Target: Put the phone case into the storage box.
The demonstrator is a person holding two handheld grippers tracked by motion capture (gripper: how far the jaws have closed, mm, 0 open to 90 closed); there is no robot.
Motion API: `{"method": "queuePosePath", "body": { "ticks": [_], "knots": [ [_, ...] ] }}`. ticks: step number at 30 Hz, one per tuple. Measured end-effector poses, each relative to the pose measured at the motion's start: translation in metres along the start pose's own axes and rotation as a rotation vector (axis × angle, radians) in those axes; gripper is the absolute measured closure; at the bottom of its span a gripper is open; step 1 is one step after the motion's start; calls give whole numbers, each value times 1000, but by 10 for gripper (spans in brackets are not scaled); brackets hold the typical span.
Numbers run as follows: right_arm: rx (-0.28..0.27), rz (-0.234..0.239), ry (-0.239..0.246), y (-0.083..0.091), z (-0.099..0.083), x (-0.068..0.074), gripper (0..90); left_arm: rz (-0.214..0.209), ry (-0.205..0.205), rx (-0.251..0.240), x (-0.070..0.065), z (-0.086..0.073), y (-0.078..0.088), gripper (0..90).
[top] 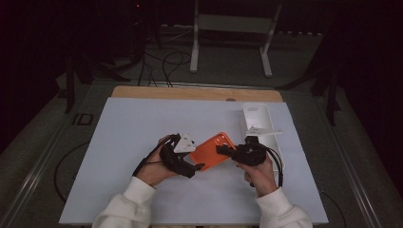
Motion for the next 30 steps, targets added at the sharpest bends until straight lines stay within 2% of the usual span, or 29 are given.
{"method": "queuePosePath", "body": {
  "ticks": [3,11,20,26,28,29,30],
  "knots": [
    [5,6,10,1,0,2,859,-12,15,-9,0,0,0,182],
    [17,10,57,4,-2,4,859,-55,19,-27,-2,-1,2,192],
    [34,47,99,7,-3,12,859,-91,25,-27,-5,-3,0,200],
    [52,74,134,7,-5,19,859,-146,33,-52,-9,-4,0,312],
    [57,79,139,7,-6,19,859,-152,31,-55,-9,-4,0,360],
    [64,94,155,6,-7,22,859,-183,34,-66,-12,-4,1,400],
    [66,100,159,6,-7,23,859,-183,34,-66,-12,-4,1,422]
  ]
}}
Point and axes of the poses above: each handheld gripper's, and its own axes: y roughly backward along the jaws, z roughly out of its top, x roughly to its left, the point moved 9 cm from there along -y, roughly forward along the jaws, and after that the axes turned 10 degrees about -y, right-handed, at the moved point
